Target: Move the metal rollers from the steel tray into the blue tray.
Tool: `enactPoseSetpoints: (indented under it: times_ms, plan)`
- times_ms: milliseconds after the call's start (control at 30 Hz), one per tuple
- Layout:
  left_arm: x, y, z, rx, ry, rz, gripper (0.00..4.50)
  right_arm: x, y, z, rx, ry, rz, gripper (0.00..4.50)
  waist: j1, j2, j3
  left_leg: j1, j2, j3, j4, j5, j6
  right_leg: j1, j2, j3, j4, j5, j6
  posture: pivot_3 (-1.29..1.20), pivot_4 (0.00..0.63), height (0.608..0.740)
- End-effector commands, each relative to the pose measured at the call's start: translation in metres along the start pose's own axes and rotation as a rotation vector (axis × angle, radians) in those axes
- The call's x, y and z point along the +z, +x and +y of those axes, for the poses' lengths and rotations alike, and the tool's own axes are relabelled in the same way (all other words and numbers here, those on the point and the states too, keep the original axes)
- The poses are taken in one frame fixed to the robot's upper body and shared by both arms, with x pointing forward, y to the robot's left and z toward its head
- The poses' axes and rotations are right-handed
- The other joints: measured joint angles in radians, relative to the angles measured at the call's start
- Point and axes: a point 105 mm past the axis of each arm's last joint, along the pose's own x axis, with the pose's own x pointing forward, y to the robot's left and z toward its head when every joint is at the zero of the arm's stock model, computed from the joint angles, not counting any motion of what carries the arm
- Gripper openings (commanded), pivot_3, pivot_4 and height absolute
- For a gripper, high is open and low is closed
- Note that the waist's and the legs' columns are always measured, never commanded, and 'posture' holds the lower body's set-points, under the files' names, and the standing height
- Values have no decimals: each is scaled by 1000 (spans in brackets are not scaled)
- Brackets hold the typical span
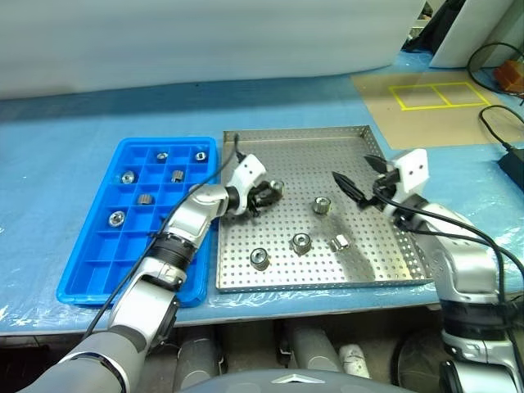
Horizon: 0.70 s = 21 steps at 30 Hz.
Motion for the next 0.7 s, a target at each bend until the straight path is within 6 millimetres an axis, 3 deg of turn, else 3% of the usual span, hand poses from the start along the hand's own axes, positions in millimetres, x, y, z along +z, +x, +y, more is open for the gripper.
enactPoseSetpoints:
  times_ms: [33, 167, 267, 433, 600, 700]
  plan:
    - [53, -29, 4, 82, 4, -231, 1710, 12, 26, 15, 116, -24, -51, 4500, 10, 0, 0, 0, 0, 0, 0, 0, 0, 0, 0, 0, 0, 0, 0, -148, 150, 740]
    - [69, -63, -1, 192, -9, -321, 1710, 17, 55, 28, 247, -24, -70, 4500, 54, 1, 0, 0, 0, -1, 0, 0, 0, -1, 0, -1, 2, 0, -1, 47, 150, 740]
    - [65, -90, -8, 302, -1, -319, 1710, 21, 78, 42, 353, -22, -84, 4500, 98, 1, 1, 0, 1, 0, -1, 1, -1, -1, 0, -1, 2, 0, -1, 172, 150, 740]
    - [50, -152, -14, 619, 3, -301, 1710, 33, 117, 83, 592, -26, -105, 4500, 164, 1, 3, -1, 1, -1, -1, 1, -1, -2, -1, -2, 4, -1, -3, 384, 150, 740]
    - [29, -198, -26, 858, -10, -250, 1710, 38, 128, 126, 769, -19, -134, 4500, 245, 2, 3, -1, 2, -2, -1, 1, -2, -2, -1, -3, 4, -2, -4, 503, 150, 740]
    - [18, -219, -33, 985, -29, -214, 1710, 36, 129, 142, 841, -22, -135, 4500, 282, 1, 5, -1, 1, -2, 0, 1, -2, -1, -1, -3, 4, -2, -4, 545, 150, 740]
